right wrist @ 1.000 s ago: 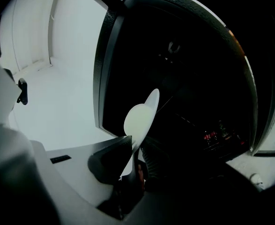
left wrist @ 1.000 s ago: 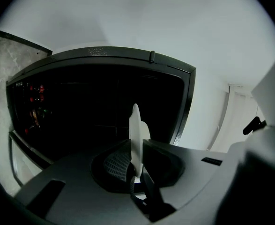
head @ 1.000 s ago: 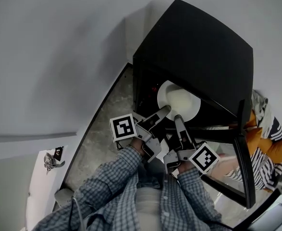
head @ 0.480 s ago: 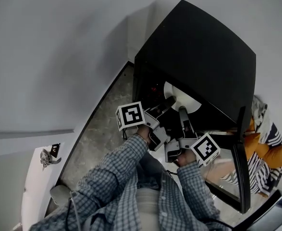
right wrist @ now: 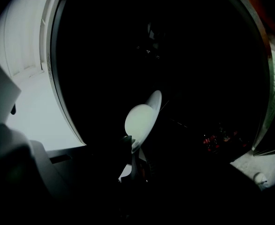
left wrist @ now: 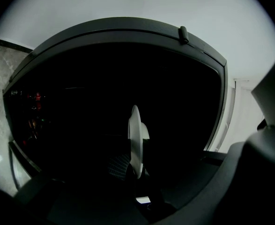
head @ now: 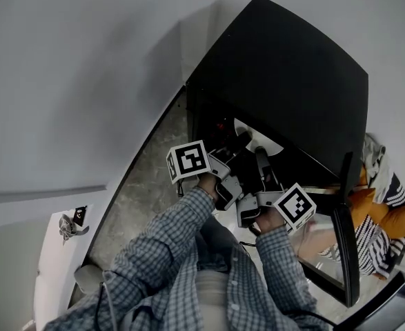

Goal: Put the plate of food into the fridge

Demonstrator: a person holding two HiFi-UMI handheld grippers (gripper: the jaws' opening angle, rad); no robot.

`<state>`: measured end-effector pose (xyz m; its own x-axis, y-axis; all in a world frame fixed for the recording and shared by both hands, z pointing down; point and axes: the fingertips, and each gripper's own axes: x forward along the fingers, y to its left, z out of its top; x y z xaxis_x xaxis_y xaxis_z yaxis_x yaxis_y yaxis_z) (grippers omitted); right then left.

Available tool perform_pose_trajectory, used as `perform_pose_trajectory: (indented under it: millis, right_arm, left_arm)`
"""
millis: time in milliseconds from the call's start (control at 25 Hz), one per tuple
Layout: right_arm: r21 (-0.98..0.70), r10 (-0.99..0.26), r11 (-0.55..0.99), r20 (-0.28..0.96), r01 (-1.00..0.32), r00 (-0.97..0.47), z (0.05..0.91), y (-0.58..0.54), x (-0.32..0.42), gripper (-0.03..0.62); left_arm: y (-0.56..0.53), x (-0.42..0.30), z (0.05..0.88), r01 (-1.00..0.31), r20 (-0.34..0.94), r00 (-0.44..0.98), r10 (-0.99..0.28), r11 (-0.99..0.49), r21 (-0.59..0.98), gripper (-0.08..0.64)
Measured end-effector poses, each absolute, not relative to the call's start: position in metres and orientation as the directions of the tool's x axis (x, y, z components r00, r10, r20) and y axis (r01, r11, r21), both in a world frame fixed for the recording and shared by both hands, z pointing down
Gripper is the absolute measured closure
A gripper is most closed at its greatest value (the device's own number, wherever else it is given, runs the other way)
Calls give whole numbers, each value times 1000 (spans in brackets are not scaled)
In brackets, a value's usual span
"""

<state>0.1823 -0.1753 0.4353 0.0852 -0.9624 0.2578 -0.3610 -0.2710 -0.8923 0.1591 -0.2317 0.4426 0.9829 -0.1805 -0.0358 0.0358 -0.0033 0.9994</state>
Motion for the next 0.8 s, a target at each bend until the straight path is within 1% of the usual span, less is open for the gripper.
perform_pose_trajectory:
  millis: [240, 480, 640, 800]
  right_arm:
    - [-896, -958, -284, 275, -342, 76, 442, -176, 173, 514]
    - [-906, -953, -300, 269, -298, 140, 444, -174, 179, 514]
    - [-926, -959, -274, 242, -260, 148, 439, -175, 179, 548]
    - [-942, -962, -252, 219, -221, 164, 438, -174, 181, 558]
  left_arm:
    - [-233, 160, 451, 21, -19, 978, -208, 8, 1000, 499]
    - [-236, 168, 449, 28, -31, 984, -178, -21, 999, 499]
    - [-234, 167, 447, 57, -63, 986, -152, -45, 997, 499]
    - [-233, 169, 445, 72, -78, 990, -120, -51, 996, 499]
